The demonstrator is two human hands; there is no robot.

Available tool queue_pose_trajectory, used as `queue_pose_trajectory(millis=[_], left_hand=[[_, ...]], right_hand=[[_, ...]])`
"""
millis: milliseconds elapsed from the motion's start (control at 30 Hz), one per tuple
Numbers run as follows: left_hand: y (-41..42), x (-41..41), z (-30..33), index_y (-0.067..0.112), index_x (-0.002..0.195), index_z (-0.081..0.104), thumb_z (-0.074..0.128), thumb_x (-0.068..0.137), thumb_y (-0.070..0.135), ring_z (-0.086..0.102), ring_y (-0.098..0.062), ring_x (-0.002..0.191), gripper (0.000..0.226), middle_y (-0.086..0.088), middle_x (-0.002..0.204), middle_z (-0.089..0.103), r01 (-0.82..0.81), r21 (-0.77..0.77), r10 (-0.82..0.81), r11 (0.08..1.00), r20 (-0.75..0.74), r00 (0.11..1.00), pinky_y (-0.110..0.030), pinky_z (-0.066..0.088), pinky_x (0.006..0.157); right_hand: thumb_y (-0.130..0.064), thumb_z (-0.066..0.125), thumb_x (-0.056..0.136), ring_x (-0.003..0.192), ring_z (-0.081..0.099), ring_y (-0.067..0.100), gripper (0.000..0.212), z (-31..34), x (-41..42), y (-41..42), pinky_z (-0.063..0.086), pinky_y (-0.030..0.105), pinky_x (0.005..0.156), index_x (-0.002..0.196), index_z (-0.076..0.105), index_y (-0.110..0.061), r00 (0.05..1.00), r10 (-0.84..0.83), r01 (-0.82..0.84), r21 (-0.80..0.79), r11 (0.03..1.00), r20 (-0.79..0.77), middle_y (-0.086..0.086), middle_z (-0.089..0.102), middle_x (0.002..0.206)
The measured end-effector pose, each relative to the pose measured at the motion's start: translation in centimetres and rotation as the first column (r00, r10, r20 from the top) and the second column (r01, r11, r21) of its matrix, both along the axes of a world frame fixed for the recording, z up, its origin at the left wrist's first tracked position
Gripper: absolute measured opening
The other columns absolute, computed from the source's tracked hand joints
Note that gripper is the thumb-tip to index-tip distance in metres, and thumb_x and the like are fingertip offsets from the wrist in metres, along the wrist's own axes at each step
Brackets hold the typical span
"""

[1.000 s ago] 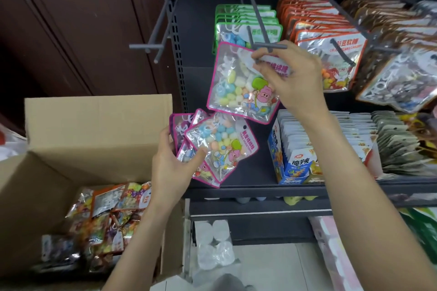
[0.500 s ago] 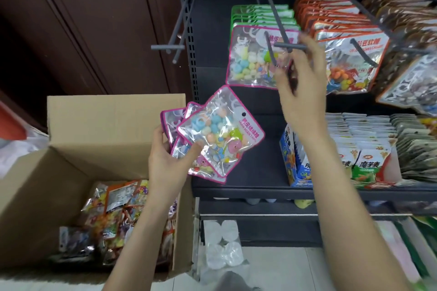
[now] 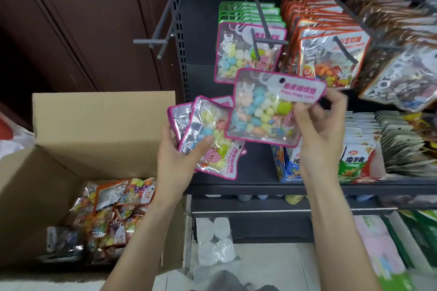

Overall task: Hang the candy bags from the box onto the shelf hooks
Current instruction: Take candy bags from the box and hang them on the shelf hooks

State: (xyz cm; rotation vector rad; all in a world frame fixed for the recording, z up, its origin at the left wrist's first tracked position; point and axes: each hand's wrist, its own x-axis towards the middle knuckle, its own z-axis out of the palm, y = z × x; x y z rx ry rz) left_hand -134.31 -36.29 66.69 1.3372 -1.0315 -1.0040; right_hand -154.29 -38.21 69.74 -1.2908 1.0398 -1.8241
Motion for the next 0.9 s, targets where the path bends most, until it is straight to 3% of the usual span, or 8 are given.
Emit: queue_pose_trajectory(millis=[100,167,333,500,567,600,767,900], left_hand=[[0.2,0.2,0.2,0.028,0.114,0.048,0.075,0.062,0.036,0.07,-0.01,0.09,0.059,0.007,0.102,0.07,-0.021,-0.009,0.021,1.0,0.002,1.0,-0.026,0.059,0.073],[0.3,0.4,0.3,0.027,0.117,0.047,0.075,0.064,0.036,0.07,-0.01,0.091,0.061,0.006,0.105,0.069,-0.03,-0.02,0.03,0.999,0.0,1.0,-0.027,0.059,0.074],[0.4,0.6,0.5,0.029,0.119,0.046,0.075,0.066,0.035,0.07,-0.009,0.093,0.06,0.006,0.108,0.068,-0.057,-0.037,0.058,0.998,0.009,0.998,-0.028,0.059,0.075],[0.4,0.9,0.4,0.032,0.119,0.045,0.074,0.065,0.039,0.069,-0.008,0.094,0.063,0.009,0.108,0.067,-0.08,-0.028,0.081,0.996,0.033,0.996,-0.024,0.058,0.074],[0.4,1.1,0.4,0.036,0.114,0.044,0.073,0.063,0.043,0.068,-0.006,0.094,0.06,0.012,0.105,0.066,-0.097,-0.021,0.098,0.995,0.054,0.994,-0.022,0.057,0.073],[0.4,1.3,0.4,0.035,0.114,0.044,0.073,0.062,0.045,0.068,-0.005,0.093,0.06,0.012,0.105,0.066,-0.108,-0.024,0.109,0.994,0.067,0.992,-0.023,0.056,0.073],[0.4,1.8,-0.3,0.035,0.111,0.044,0.074,0.064,0.044,0.069,-0.004,0.091,0.056,0.013,0.102,0.067,-0.122,-0.022,0.123,0.992,0.097,0.988,-0.024,0.056,0.072],[0.2,1.6,-0.4,0.039,0.105,0.044,0.075,0.066,0.039,0.068,-0.001,0.088,0.05,0.016,0.1,0.065,-0.106,-0.01,0.107,0.994,0.094,0.99,-0.018,0.055,0.066]], right_hand=[[0.004,0.048,0.096,0.083,0.056,0.007,0.043,1.5,0.2,-1.2,0.045,0.019,0.075,0.128,0.04,-0.023,0.955,-0.061,0.002,-0.199,0.98,-0.292,-0.001,0.059,0.097],[0.005,0.045,0.095,0.082,0.049,-0.002,0.039,1.9,0.8,-2.6,0.038,0.012,0.075,0.128,0.054,-0.013,0.861,-0.201,0.077,-0.271,0.96,-0.468,-0.005,0.054,0.094],[-0.001,0.043,0.094,0.069,0.035,0.001,0.042,1.3,1.8,-4.5,0.031,0.013,0.069,0.129,0.061,-0.015,0.816,-0.315,0.21,-0.259,0.943,-0.485,-0.012,0.032,0.078],[-0.028,0.056,0.093,0.086,0.041,0.008,0.036,1.2,2.5,-5.0,0.042,0.019,0.08,0.129,0.061,-0.026,0.799,-0.314,0.255,-0.185,0.949,-0.512,-0.01,0.037,0.093],[-0.037,0.064,0.089,0.095,0.039,0.004,0.044,1.5,2.8,-5.8,0.032,0.003,0.084,0.132,0.059,-0.028,0.716,-0.334,0.296,-0.167,0.94,-0.613,-0.005,0.041,0.105],[-0.038,0.066,0.088,0.098,0.039,0.003,0.046,1.7,2.9,-6.6,0.031,0.003,0.082,0.132,0.058,-0.026,0.665,-0.351,0.32,-0.173,0.931,-0.66,0.0,0.044,0.111],[-0.038,0.069,0.084,0.121,0.044,0.031,0.045,1.6,3.4,-10.5,0.043,0.034,0.089,0.126,0.061,-0.021,0.353,-0.46,0.45,-0.283,0.847,-0.815,0.017,0.045,0.133],[-0.035,0.068,0.086,0.126,0.038,0.029,0.049,1.5,3.8,-12.8,0.034,0.034,0.099,0.132,0.054,-0.025,0.153,-0.536,0.529,-0.389,0.754,-0.83,0.014,0.039,0.145]])
